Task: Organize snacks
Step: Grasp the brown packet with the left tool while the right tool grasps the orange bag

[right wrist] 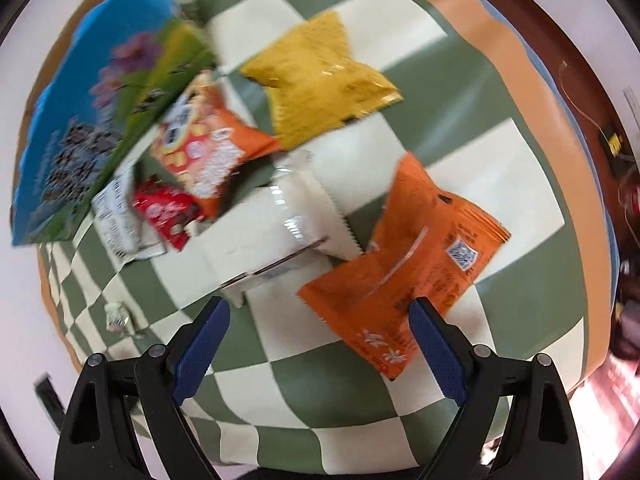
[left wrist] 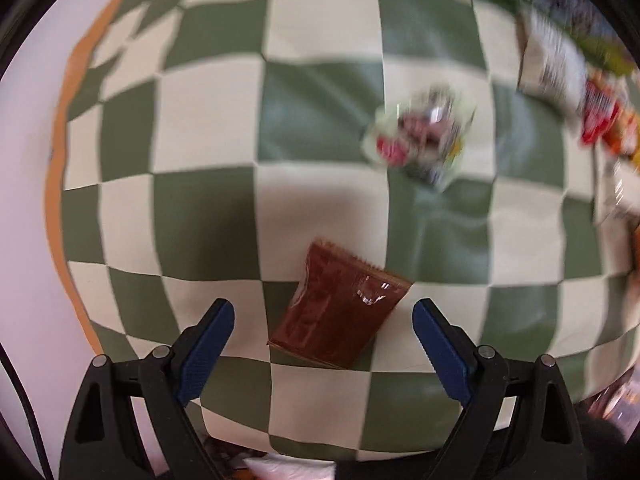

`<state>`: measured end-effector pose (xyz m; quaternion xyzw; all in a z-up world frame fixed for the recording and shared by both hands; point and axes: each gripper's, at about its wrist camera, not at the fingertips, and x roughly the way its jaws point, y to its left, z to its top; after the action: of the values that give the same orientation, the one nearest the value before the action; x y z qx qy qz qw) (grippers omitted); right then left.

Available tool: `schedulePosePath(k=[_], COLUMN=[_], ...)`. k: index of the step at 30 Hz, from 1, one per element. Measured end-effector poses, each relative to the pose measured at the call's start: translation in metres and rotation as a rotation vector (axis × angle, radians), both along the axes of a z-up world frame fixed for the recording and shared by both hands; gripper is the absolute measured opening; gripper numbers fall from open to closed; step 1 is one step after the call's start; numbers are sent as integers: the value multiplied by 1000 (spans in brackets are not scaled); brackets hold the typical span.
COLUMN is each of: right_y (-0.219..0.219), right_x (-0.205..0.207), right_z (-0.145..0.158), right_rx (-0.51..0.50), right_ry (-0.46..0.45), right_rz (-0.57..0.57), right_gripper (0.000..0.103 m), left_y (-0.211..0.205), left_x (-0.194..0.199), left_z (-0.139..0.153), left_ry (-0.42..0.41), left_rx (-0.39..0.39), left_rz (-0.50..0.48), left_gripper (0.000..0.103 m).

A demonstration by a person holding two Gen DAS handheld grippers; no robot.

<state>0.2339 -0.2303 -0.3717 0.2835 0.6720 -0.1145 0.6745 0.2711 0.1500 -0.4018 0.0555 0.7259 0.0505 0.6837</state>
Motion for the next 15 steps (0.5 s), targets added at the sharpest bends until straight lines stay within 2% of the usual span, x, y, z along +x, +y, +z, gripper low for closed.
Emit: schedulePosePath(k=[4,5,6,7,10,12,15], right_y=[-13,-16,-19,-22,-22,-20,-14], right_x=[-4,-4,-3,-4,-3,-2,9], right_z=[-19,-24,-28,-30,-34,-34,-28], right_rx=[-14,-18,-16,-15,-38,-63,-95], right_ry=[31,38,42,44,34,28,17], right_rz=[-76,-95,-113,-126,-127,-99,9], right_gripper=[93,93,93,93,91,85,66], left_y=[-8,-10,-11,-12,-17,-17,-21], left_x=[1,2,3,4,12,16,23], left_z=[-33,-37,-39,-39,-35,-34,-33], left_ry=[77,81,79,78,58,57,65], left_rx=[-2,-12,-22,-35,-83,-127,-213], left_rz=[-47,-50,-44,-32,16,64,146], left_gripper=[91,88,75,69,61,61,61])
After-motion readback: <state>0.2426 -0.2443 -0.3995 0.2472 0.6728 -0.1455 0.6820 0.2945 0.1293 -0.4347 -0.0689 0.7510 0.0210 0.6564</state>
